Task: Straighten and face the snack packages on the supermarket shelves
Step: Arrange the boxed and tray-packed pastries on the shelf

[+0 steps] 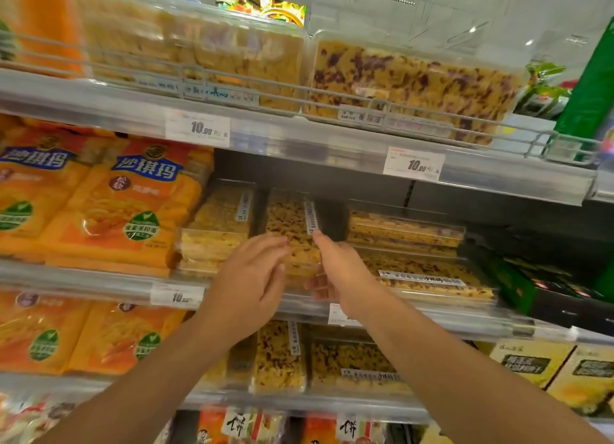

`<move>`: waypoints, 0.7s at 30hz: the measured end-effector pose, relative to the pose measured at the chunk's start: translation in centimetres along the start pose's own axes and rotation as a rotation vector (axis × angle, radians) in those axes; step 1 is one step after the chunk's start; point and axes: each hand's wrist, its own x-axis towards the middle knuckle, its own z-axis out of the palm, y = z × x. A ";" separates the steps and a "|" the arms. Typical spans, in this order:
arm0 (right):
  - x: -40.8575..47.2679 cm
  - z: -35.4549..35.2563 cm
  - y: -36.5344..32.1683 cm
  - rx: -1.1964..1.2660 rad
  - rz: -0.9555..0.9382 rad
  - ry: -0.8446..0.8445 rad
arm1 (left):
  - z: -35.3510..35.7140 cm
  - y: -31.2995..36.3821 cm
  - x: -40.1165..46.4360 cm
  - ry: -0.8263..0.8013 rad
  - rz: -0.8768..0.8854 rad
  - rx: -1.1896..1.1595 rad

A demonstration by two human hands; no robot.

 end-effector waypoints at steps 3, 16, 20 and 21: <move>-0.1 -0.1 -0.4 0.105 0.016 -0.057 | -0.2 0.1 -0.3 -0.021 -0.031 -0.054; -5.0 0.7 1.9 0.479 -0.151 -0.176 | 0.5 5.4 0.1 0.275 -0.968 -1.166; -5.8 -0.3 2.7 0.476 -0.133 -0.198 | 0.8 4.4 1.0 0.310 -0.913 -1.165; -5.8 -1.0 2.9 0.437 -0.131 -0.175 | 0.9 4.1 1.2 0.286 -0.911 -1.179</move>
